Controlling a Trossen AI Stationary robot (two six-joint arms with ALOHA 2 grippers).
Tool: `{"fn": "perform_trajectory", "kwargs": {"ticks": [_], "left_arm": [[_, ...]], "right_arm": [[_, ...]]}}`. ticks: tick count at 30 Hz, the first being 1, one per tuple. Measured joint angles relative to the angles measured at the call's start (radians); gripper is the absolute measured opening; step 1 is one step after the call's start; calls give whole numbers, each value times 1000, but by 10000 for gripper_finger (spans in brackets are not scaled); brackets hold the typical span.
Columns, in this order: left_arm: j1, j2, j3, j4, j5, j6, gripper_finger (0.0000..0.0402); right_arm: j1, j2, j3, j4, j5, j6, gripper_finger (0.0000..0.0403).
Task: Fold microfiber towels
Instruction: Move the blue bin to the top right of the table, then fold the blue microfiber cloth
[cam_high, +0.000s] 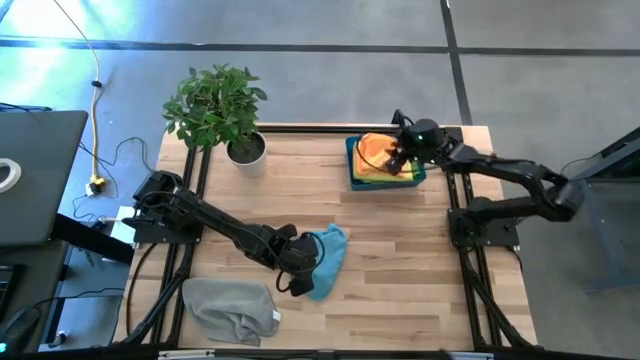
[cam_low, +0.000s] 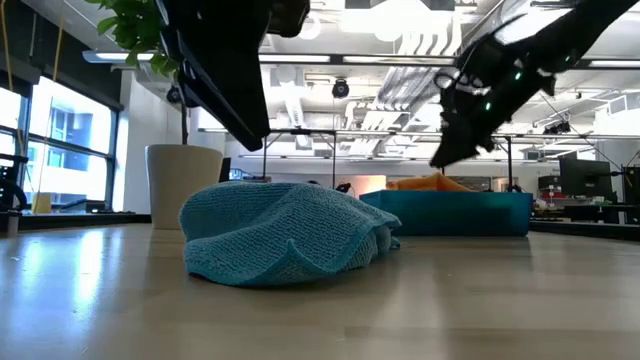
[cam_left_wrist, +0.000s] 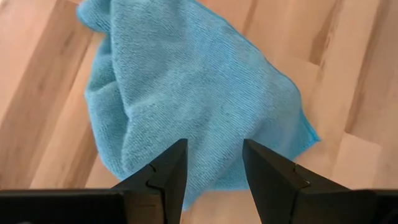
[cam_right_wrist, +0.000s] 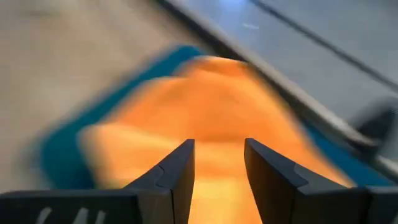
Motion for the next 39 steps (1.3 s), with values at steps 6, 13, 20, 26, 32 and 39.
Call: {"fn": "perform_trajectory", "kwargs": {"ticks": [6,13,20,26,32,39], "left_arm": [[-7,0,0,7,39,-10,145],[-56,1,0,10,48,42,145],[-131,56,-1,110,5,246,145],[-159,111,-1,291,6,337,145],[-160,172,0,376,-5,351,145],[-159,236,0,409,-28,359,145]], "right_arm": [[225,-67,-7,-30,-271,1,132],[579,-57,-86,47,-183,-104,132],[842,-57,-178,313,-62,-108,132],[963,-57,-182,336,84,-27,132],[1023,-57,-182,330,164,53,132],[1075,-57,-182,339,241,55,132]]}}
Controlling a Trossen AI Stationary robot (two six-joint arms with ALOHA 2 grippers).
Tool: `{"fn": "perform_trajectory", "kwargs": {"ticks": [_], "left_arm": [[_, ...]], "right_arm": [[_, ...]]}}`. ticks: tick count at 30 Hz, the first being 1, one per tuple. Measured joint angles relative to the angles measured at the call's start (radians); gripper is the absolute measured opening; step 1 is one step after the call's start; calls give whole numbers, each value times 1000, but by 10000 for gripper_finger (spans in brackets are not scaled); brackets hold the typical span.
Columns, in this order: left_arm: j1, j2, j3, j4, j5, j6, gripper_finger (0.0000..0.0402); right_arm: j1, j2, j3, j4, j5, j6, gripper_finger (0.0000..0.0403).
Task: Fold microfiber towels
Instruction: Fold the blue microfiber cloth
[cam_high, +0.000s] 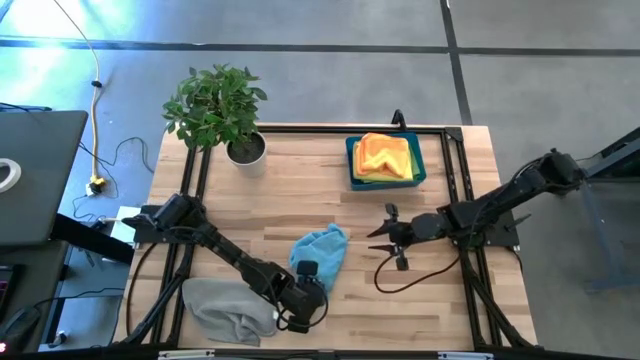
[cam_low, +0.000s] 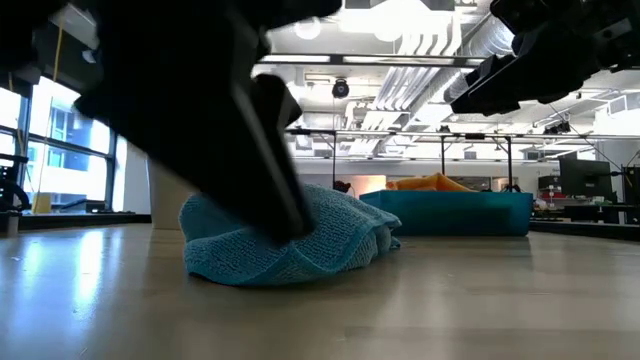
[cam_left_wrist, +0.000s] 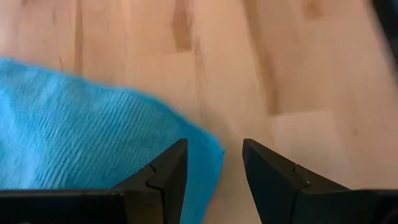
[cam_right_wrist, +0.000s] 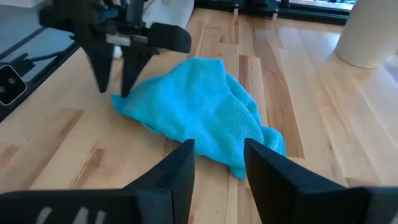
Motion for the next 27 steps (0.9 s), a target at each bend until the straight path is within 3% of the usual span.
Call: {"fn": "perform_trajectory", "kwargs": {"ticks": [17,27], "left_arm": [[-2,59,2,27,-29,-34,136],[5,54,2,-1,-41,-42,8]], "right_arm": [[11,0,0,10,48,0,132],[11,0,0,7,45,22,132]]}}
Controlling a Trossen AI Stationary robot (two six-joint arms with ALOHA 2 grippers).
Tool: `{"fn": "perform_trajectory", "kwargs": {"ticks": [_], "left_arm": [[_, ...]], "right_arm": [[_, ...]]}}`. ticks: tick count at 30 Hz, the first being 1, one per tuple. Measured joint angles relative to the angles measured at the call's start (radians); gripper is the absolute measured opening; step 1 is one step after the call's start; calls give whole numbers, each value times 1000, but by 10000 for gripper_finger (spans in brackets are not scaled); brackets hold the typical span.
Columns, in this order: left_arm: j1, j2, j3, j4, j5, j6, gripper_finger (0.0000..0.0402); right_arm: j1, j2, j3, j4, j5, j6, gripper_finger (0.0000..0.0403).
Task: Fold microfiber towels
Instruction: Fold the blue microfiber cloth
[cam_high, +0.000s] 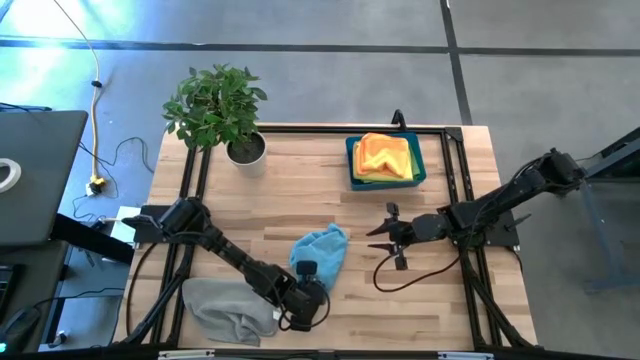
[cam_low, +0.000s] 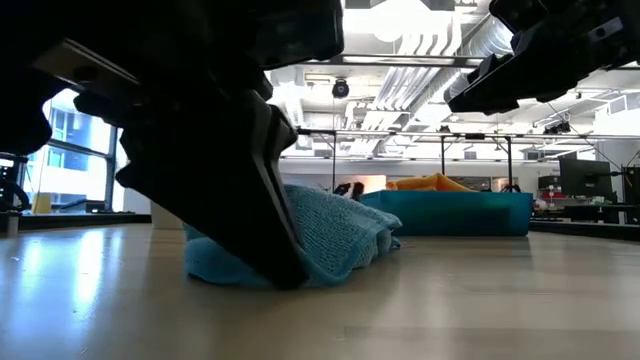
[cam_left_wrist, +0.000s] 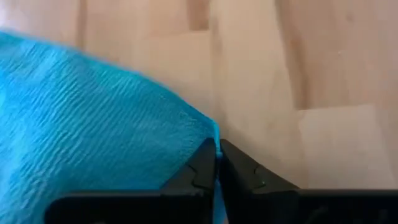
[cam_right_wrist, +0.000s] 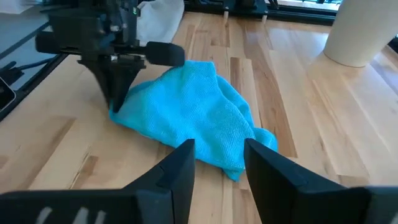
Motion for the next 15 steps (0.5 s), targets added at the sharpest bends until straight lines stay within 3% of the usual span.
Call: {"fn": "perform_trajectory", "kwargs": {"ticks": [7,15], "left_arm": [[5,-87,52,-72,-7,-30,4],[6,-193,200,-243,-104,46,2]], "right_arm": [[2,50,0,42,-21,-5,132],[45,200,0,355,-45,-191,132]]}}
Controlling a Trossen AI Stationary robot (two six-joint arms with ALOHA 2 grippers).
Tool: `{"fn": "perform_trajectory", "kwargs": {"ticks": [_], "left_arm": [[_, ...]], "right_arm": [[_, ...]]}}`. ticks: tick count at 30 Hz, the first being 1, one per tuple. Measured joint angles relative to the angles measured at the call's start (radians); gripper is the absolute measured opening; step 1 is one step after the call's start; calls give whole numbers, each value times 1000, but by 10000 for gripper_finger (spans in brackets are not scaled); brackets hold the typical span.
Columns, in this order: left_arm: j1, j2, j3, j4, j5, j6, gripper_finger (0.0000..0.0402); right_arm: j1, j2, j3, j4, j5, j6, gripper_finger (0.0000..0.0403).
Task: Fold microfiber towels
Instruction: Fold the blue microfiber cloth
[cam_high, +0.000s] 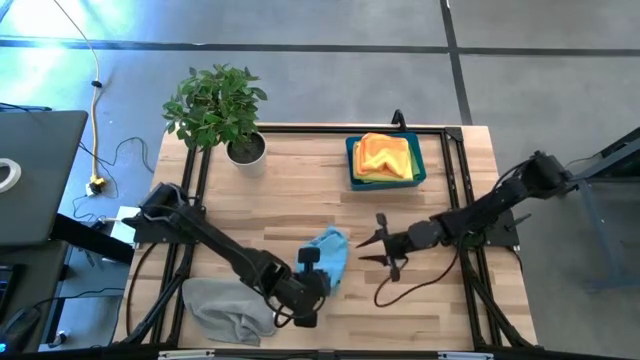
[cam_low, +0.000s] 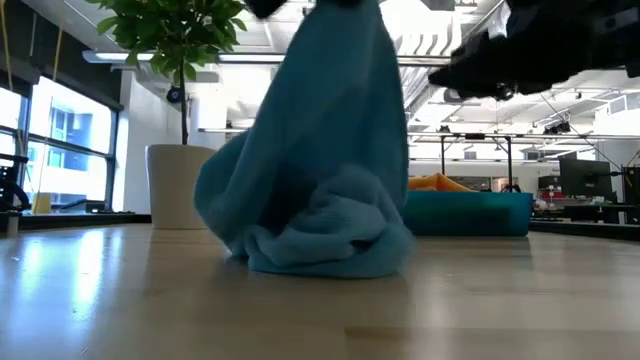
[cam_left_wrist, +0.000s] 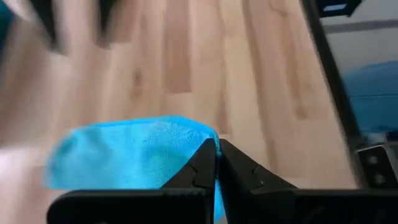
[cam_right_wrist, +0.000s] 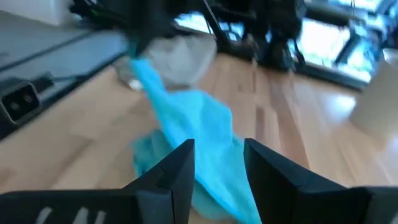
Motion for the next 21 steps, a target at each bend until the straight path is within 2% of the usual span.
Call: {"fn": "perform_trajectory", "kwargs": {"ticks": [4,6,13,17,21], "left_arm": [[10,-16,41,-55,-42,62,2],[18,-21,60,-71,-50,89,2],[48,-23,87,-88,-50,109,2],[49,-23,94,-125,-49,109,2],[37,-23,140,-169,-46,110,2]], "right_arm": [[25,90,2,192,-18,-42,132],[32,144,24,232,-19,-49,132],[28,307,136,232,5,-116,132],[10,354,164,222,76,-132,132],[-20,384,164,190,83,-104,132]]}}
